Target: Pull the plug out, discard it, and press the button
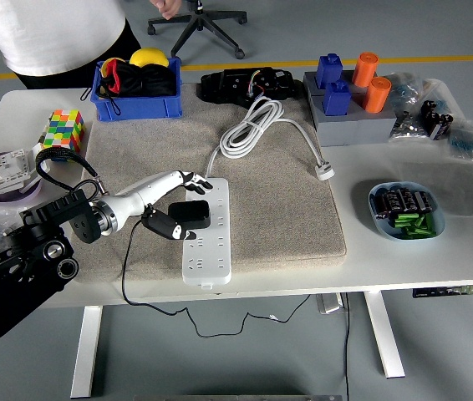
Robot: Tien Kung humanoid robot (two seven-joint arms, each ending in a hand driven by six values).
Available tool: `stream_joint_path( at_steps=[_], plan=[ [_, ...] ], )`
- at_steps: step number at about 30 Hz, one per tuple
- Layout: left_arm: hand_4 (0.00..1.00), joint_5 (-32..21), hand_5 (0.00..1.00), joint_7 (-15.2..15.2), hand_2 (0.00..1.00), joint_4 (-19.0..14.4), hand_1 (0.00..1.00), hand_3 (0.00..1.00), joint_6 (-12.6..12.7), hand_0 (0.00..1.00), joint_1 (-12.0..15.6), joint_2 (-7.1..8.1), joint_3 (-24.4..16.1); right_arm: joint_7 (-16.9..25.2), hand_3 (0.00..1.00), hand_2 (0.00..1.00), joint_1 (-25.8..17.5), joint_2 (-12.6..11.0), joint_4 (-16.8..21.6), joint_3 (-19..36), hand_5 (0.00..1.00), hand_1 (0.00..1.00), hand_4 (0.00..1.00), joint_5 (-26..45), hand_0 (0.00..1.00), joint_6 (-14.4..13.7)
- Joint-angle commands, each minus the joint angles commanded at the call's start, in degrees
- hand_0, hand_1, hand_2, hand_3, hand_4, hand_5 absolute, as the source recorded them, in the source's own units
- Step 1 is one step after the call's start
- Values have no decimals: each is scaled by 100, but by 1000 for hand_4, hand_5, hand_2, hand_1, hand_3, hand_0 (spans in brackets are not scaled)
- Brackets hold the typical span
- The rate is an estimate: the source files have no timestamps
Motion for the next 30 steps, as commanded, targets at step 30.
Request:
stream_joint_path(
  at_steps=[30],
  plan=[
    [804, 45, 2, -71, 588, 669, 672, 667, 241, 759, -194, -335, 177, 11, 610, 639, 13, 10, 0, 4, 474, 658, 662, 5, 740, -11]
  ],
)
